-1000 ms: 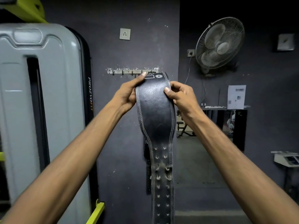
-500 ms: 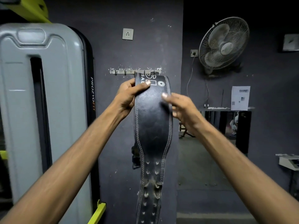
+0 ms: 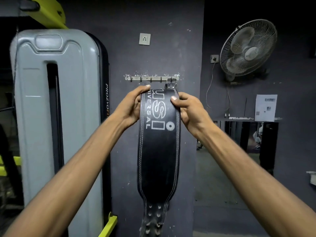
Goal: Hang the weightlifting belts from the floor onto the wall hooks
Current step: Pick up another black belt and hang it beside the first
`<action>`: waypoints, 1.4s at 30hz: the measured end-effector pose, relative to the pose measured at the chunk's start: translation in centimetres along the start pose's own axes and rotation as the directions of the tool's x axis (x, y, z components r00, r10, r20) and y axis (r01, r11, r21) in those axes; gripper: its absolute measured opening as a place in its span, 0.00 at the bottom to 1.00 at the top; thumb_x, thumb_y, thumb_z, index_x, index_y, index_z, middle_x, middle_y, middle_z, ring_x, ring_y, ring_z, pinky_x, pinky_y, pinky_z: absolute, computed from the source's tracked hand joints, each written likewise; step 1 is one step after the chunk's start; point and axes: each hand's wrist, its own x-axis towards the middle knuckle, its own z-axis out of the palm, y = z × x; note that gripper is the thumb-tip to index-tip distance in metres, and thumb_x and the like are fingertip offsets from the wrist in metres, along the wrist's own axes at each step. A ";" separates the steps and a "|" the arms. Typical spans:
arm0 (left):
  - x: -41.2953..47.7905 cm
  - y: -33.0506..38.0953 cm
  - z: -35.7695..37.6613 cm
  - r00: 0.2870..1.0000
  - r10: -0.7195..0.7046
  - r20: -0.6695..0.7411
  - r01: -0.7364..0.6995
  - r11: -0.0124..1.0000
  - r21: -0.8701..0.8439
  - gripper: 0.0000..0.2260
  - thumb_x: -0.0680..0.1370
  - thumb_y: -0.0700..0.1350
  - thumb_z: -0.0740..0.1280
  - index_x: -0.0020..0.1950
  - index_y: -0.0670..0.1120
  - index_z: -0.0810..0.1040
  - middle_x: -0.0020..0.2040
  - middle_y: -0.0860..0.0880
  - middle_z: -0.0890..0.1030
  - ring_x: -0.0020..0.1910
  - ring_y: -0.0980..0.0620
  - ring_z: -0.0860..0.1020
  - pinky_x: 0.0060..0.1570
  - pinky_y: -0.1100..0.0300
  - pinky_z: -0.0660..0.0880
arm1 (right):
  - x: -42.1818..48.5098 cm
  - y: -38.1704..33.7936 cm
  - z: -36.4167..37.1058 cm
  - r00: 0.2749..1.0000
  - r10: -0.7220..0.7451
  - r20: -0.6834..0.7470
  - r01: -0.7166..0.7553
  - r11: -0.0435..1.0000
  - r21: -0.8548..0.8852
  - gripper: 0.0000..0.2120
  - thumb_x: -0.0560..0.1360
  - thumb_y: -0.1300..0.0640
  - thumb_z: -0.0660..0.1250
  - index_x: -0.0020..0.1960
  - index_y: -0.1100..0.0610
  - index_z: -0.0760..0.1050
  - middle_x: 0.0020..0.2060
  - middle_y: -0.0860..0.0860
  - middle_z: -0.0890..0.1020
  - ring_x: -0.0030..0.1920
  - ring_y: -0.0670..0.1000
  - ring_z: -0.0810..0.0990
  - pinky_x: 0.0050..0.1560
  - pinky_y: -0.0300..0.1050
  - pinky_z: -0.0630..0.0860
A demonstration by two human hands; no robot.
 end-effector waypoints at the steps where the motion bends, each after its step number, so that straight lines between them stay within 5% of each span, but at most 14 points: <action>1: 0.1 0.4 0.4 1.000 -0.005 0.007 0.005 1.000 0.000 0.16 0.76 0.54 0.70 0.54 0.42 0.82 0.52 0.42 0.83 0.49 0.44 0.82 0.62 0.48 0.75 | -0.5 0.1 -0.2 0.999 -0.049 -0.001 0.049 0.999 -0.019 0.11 0.72 0.62 0.70 0.53 0.62 0.79 0.51 0.60 0.83 0.52 0.57 0.83 0.65 0.59 0.78; 5: 0.5 0.8 1.7 1.000 -0.003 0.017 0.002 1.000 0.025 0.07 0.78 0.48 0.69 0.48 0.45 0.79 0.43 0.46 0.82 0.40 0.48 0.80 0.50 0.54 0.78 | -1.6 0.3 -1.7 0.993 -0.110 0.051 0.113 0.991 -0.067 0.14 0.70 0.61 0.71 0.55 0.60 0.79 0.50 0.58 0.83 0.50 0.56 0.83 0.56 0.52 0.81; 11: -0.4 -1.3 1.5 0.987 0.094 0.128 -0.106 0.990 0.088 0.04 0.79 0.40 0.68 0.52 0.42 0.76 0.41 0.47 0.82 0.33 0.54 0.83 0.35 0.63 0.80 | -0.4 -2.2 -2.4 0.974 0.222 -0.037 -0.225 0.966 -0.126 0.22 0.70 0.37 0.71 0.35 0.56 0.75 0.30 0.51 0.73 0.28 0.49 0.67 0.30 0.41 0.66; 15: -1.0 -3.0 0.8 0.978 0.130 0.164 -0.157 0.973 0.169 0.19 0.73 0.43 0.73 0.62 0.39 0.76 0.49 0.44 0.83 0.43 0.50 0.83 0.43 0.59 0.82 | 1.5 -1.3 -1.7 0.969 0.229 -0.092 -0.227 0.973 0.027 0.23 0.67 0.49 0.77 0.55 0.62 0.81 0.50 0.61 0.83 0.46 0.60 0.84 0.53 0.51 0.79; 17: -1.0 -3.0 0.5 0.984 0.096 0.150 -0.126 0.972 0.200 0.16 0.74 0.45 0.73 0.58 0.41 0.77 0.45 0.46 0.83 0.38 0.52 0.82 0.36 0.62 0.81 | 1.3 -0.5 -1.6 0.973 0.200 -0.113 -0.193 0.979 0.072 0.25 0.68 0.54 0.76 0.61 0.65 0.80 0.57 0.62 0.85 0.56 0.63 0.85 0.64 0.59 0.78; 20: -0.4 -2.0 0.6 0.997 0.005 0.073 -0.018 0.983 0.185 0.13 0.76 0.53 0.73 0.50 0.47 0.74 0.35 0.48 0.72 0.29 0.54 0.70 0.28 0.67 0.69 | 0.7 0.5 -1.5 0.988 0.101 -0.117 -0.100 0.995 0.008 0.13 0.70 0.57 0.75 0.52 0.60 0.78 0.47 0.58 0.83 0.47 0.58 0.83 0.51 0.53 0.80; 22: 0.2 -1.4 0.9 0.998 -0.010 0.057 0.003 0.992 0.123 0.20 0.70 0.57 0.77 0.53 0.47 0.76 0.45 0.41 0.74 0.41 0.45 0.70 0.40 0.60 0.70 | 0.0 1.1 -1.1 0.997 0.020 -0.078 -0.025 0.997 -0.066 0.06 0.75 0.60 0.72 0.50 0.61 0.79 0.43 0.55 0.85 0.42 0.54 0.83 0.42 0.46 0.80; 25: 0.9 -0.8 1.2 1.000 0.021 0.012 -0.021 1.000 0.012 0.17 0.74 0.47 0.75 0.58 0.39 0.82 0.54 0.39 0.83 0.52 0.42 0.80 0.57 0.53 0.78 | -1.2 1.8 -0.9 0.998 -0.050 -0.029 0.047 0.991 -0.122 0.08 0.77 0.63 0.70 0.56 0.62 0.82 0.47 0.57 0.87 0.46 0.55 0.85 0.50 0.54 0.82; 27: 1.2 -0.8 1.2 0.997 0.077 0.005 -0.077 0.996 0.034 0.06 0.76 0.41 0.72 0.51 0.40 0.82 0.45 0.44 0.83 0.43 0.49 0.82 0.44 0.60 0.81 | -1.4 1.7 -1.1 0.998 -0.062 -0.011 0.059 0.983 -0.176 0.10 0.75 0.59 0.72 0.54 0.62 0.82 0.48 0.59 0.87 0.48 0.56 0.84 0.54 0.56 0.80; 29: 1.1 -1.3 1.2 0.992 0.123 0.023 -0.125 0.988 0.087 0.06 0.75 0.38 0.72 0.52 0.40 0.80 0.43 0.45 0.80 0.38 0.53 0.79 0.37 0.64 0.77 | -0.8 1.3 -1.5 1.000 0.007 -0.023 -0.011 0.982 -0.188 0.14 0.71 0.49 0.75 0.50 0.59 0.82 0.46 0.60 0.84 0.47 0.59 0.80 0.48 0.53 0.76; 33: -0.1 -3.0 1.2 0.977 0.179 0.115 -0.195 0.970 0.143 0.21 0.70 0.39 0.74 0.62 0.36 0.79 0.49 0.45 0.83 0.48 0.51 0.81 0.55 0.57 0.78 | 1.1 -0.2 -1.5 0.973 0.224 -0.052 -0.229 0.968 -0.103 0.20 0.69 0.37 0.74 0.45 0.54 0.79 0.34 0.55 0.78 0.34 0.58 0.72 0.35 0.43 0.67; 37: -0.4 -4.8 0.7 0.978 0.143 0.150 -0.165 0.976 0.145 0.17 0.71 0.41 0.73 0.58 0.39 0.81 0.47 0.46 0.81 0.39 0.53 0.80 0.35 0.66 0.77 | 2.0 0.3 -1.4 0.953 0.281 -0.109 -0.282 0.959 0.012 0.10 0.75 0.53 0.72 0.40 0.55 0.75 0.23 0.48 0.73 0.20 0.46 0.68 0.25 0.40 0.64; 39: -0.1 -5.0 0.6 0.994 0.033 0.107 -0.045 0.992 0.117 0.12 0.73 0.47 0.72 0.54 0.43 0.81 0.42 0.48 0.78 0.30 0.55 0.74 0.26 0.67 0.71 | 1.5 0.9 -1.1 0.958 0.258 -0.122 -0.264 0.964 -0.039 0.06 0.74 0.55 0.72 0.44 0.56 0.76 0.26 0.50 0.76 0.22 0.48 0.69 0.27 0.41 0.63; 42: 1.3 -4.7 0.9 0.992 -0.124 0.028 0.116 0.976 0.182 0.19 0.77 0.61 0.67 0.53 0.46 0.79 0.41 0.49 0.80 0.30 0.54 0.73 0.30 0.64 0.73 | 0.2 1.9 -0.8 0.988 0.117 -0.104 -0.130 0.983 -0.130 0.04 0.76 0.61 0.69 0.51 0.59 0.80 0.40 0.54 0.84 0.34 0.50 0.80 0.31 0.40 0.76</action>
